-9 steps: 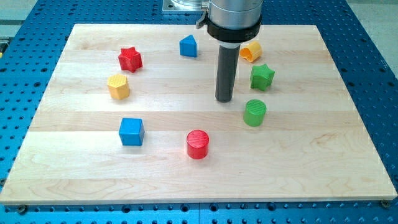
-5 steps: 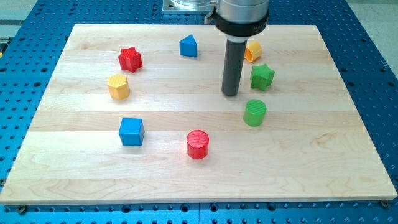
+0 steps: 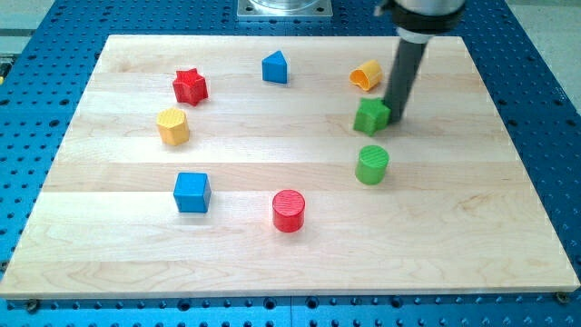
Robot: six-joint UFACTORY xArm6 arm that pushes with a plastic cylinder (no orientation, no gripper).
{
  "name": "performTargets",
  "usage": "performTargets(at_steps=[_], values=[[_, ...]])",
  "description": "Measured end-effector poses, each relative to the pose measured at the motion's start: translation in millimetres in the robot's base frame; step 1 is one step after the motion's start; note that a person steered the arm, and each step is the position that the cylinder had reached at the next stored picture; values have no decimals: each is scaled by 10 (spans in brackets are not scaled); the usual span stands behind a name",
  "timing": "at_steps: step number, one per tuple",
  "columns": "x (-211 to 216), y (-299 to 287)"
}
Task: Move the green star to the top of the green circle
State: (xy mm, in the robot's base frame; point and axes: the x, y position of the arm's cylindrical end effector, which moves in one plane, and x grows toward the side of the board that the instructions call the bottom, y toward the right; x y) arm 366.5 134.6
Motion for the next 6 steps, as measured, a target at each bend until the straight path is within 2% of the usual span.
performTargets(at_steps=[1,2,3,4,6], values=[[-168,-124],[241,-163],[79,-269],[142,-432],[307,-270]])
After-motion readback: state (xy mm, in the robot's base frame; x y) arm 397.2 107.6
